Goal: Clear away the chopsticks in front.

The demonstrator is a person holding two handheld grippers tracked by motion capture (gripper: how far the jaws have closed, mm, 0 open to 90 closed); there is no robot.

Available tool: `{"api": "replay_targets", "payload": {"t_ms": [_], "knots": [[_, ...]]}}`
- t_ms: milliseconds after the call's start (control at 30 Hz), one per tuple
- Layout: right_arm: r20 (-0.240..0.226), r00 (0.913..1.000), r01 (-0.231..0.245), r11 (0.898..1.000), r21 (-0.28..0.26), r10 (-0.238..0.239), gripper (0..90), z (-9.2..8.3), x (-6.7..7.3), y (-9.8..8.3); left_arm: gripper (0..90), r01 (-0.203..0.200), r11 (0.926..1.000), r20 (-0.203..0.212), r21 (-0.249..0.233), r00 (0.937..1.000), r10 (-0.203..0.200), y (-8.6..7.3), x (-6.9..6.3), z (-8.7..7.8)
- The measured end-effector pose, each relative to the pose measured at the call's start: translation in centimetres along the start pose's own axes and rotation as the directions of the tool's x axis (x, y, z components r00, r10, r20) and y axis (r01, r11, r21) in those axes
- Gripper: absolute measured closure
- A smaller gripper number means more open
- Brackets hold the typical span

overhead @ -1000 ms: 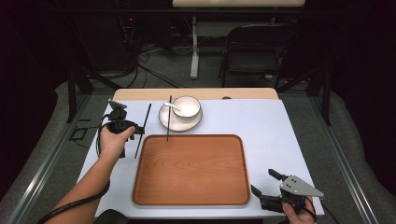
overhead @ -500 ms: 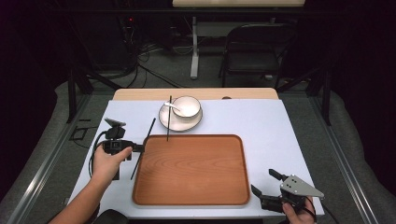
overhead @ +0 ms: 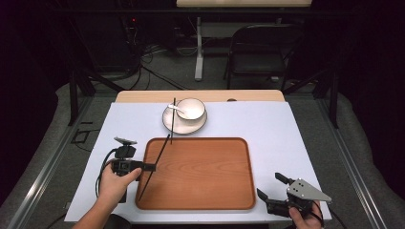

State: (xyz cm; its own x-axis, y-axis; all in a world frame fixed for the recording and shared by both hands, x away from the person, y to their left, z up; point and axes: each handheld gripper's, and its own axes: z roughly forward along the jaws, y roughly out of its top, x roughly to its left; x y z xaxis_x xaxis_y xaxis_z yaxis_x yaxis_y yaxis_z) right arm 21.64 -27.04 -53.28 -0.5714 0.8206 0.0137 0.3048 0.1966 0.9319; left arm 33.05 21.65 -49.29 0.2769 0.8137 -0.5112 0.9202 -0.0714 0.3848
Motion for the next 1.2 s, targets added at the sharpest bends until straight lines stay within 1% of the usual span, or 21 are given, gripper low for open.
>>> {"api": "replay_targets", "payload": {"t_ms": [67, 133, 167, 200, 233, 267, 300, 333, 533, 600, 667, 700, 900, 1167, 1200], "knots": [[0.0, 1.0, -0.003, 1.0, -0.001, 0.003, 14.4, 0.0, 0.0, 0.0, 86.1, -0.012, 0.9998, -0.003, 0.019, 0.9999, 0.012, -0.3, -0.2, 0.7], [0.0, 1.0, -0.004, 1.0, -0.002, 0.004, 14.5, 0.0, 0.0, 0.0, 86.1, -0.01, 0.9995, -0.014, 0.03, 0.9999, 0.01, -0.5, -0.4, 1.3], [0.0, 1.0, -0.004, 1.0, -0.002, 0.004, 14.5, 0.0, 0.0, 0.0, 86.1, -0.015, 0.9991, -0.015, 0.04, 0.9998, 0.016, -0.5, -0.3, 1.6], [0.0, 1.0, -0.004, 1.0, -0.002, 0.004, 14.5, 0.0, 0.0, 0.0, 86.1, -0.015, 0.9991, -0.015, 0.04, 0.9998, 0.016, -0.5, -0.3, 1.6], [0.001, 1.0, -0.002, 1.0, -0.003, 0.002, 14.4, 0.0, 0.0, 0.0, 86.1, -0.01, 0.9987, -0.027, 0.05, 0.9996, 0.012, -0.5, -0.3, 2.2], [0.001, 1.0, -0.001, 1.0, -0.003, 0.001, 14.5, 0.0, 0.0, 0.0, 86.1, -0.012, 0.9984, -0.032, 0.056, 0.9994, 0.013, -0.5, -0.2, 2.5], [0.0, 1.0, -0.004, 1.0, -0.003, 0.004, 14.5, 0.0, 0.0, 0.0, 86.1, -0.003, 0.9984, -0.033, 0.056, 0.9994, 0.005, -0.5, -0.2, 2.8], [0.0, 1.0, -0.005, 1.0, -0.002, 0.005, 14.5, 0.0, 0.0, 0.0, 86.1, -0.003, 0.9984, -0.033, 0.056, 0.9994, 0.005, -0.5, -0.2, 2.8], [0.0, 1.0, -0.006, 1.0, -0.002, 0.006, 14.5, 0.0, -0.1, 0.0, 86.1, 0.016, 0.9978, -0.045, 0.064, 0.9989, -0.013, -0.3, 0.1, 4.0], [0.001, 1.0, -0.005, 1.0, -0.003, 0.005, 14.5, 0.0, -0.1, 0.0, 86.1, 0.018, 0.9972, -0.059, 0.073, 0.9982, -0.014, -0.1, 0.1, 4.4], [0.001, 1.0, -0.005, 1.0, -0.003, 0.005, 14.5, 0.0, -0.1, 0.0, 86.1, 0.016, 0.997, -0.065, 0.075, 0.9978, -0.011, -0.1, 0.1, 4.5], [0.0, 1.0, -0.003, 1.0, -0.003, 0.003, 14.5, 0.0, -0.1, 0.0, 86.1, 0.015, 0.9972, -0.075, 0.073, 0.9971, -0.01, 0.0, 0.0, 4.6], [0.0, 1.0, -0.004, 1.0, -0.002, 0.004, 14.5, 0.0, -0.1, 0.0, 86.0, 0.017, 0.9969, -0.094, 0.076, 0.9955, -0.01, 0.1, 0.0, 4.9], [-0.002, 1.0, -0.006, 1.0, -0.002, 0.006, 14.5, 0.0, 0.0, 0.0, 85.9, 0.019, 0.9966, -0.098, 0.08, 0.9951, -0.011, 0.1, 0.1, 5.1], [-0.002, 1.0, -0.006, 1.0, -0.002, 0.006, 14.5, 0.0, 0.0, 0.0, 85.9, 0.024, 0.9967, -0.097, 0.078, 0.9952, -0.017, 0.1, 0.1, 5.1]]}}
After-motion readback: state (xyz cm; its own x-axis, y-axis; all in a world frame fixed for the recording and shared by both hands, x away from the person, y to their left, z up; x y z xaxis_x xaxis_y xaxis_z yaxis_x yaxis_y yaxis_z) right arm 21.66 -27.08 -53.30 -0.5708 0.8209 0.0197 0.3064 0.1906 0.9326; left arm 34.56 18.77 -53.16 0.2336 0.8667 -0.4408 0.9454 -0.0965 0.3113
